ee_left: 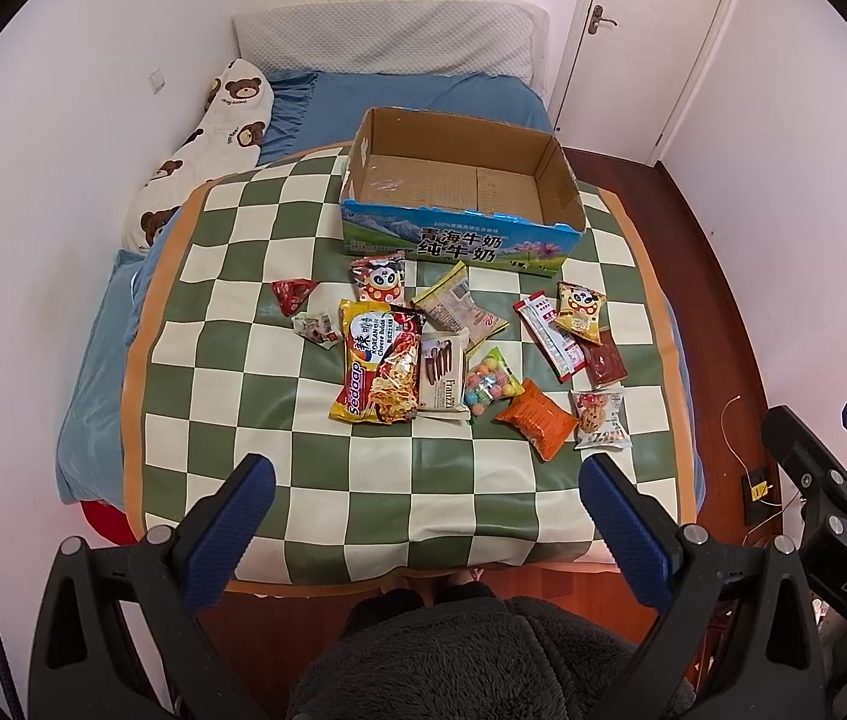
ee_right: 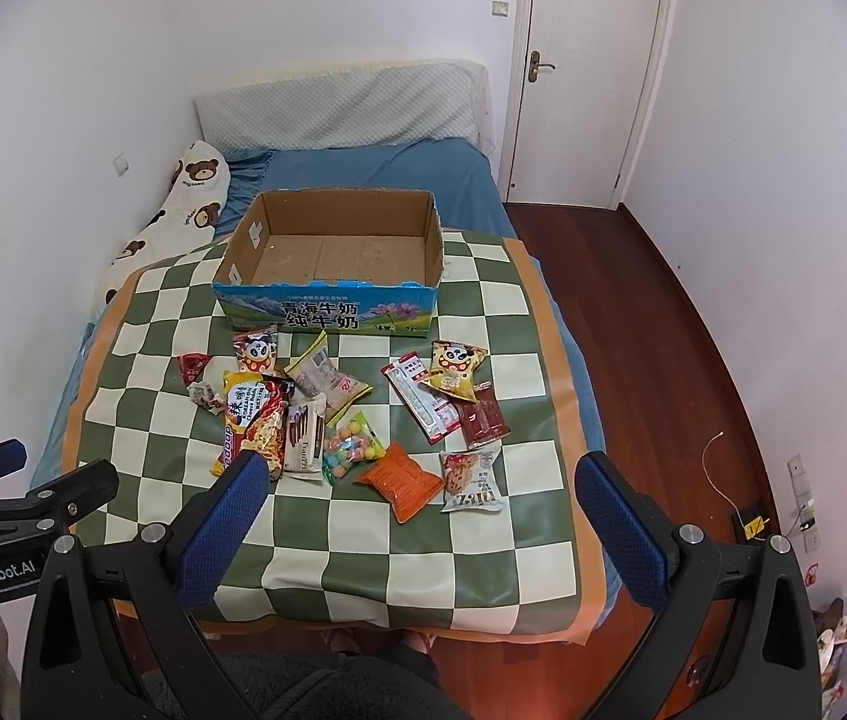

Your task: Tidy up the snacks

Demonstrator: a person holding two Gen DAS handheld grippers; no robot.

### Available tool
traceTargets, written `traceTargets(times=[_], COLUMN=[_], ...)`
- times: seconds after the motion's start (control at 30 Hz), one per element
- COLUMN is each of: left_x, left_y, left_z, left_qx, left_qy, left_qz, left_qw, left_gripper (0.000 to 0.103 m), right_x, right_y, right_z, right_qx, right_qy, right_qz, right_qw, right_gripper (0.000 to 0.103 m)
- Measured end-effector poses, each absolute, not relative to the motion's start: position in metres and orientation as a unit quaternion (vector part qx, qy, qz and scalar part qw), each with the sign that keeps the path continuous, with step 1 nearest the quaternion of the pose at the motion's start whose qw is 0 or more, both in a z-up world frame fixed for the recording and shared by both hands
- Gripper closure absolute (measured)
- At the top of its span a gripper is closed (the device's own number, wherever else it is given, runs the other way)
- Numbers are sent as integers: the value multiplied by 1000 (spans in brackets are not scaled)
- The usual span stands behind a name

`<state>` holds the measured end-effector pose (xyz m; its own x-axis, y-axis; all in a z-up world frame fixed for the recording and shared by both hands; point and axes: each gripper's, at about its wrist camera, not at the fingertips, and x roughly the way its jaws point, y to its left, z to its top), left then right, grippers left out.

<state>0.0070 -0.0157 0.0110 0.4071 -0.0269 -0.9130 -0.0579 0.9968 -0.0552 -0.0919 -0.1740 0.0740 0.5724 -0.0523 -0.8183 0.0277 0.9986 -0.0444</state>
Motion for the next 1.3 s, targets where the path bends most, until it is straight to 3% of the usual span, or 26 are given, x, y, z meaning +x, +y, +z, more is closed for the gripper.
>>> traceTargets(times=[0.77, 1.0, 1.3], left_x=[8, 58, 139], left_y=[-8, 20, 56], left_z=[13, -38, -159], left_qx=[-44, -20, -24], left_qy=[541, 564, 642], left_qz=[14, 65, 79], left_qw=[840, 823, 762], left_gripper=[0, 0, 0], right_x=[-85, -42, 50], right_y=[-172, -178, -172], right_z=[73, -3, -143], right_qx=[2, 47, 87], right_qy=[466, 531, 610], right_qz=[-20, 2, 26], right_qw=[885, 846, 787], right_gripper=[0, 0, 0])
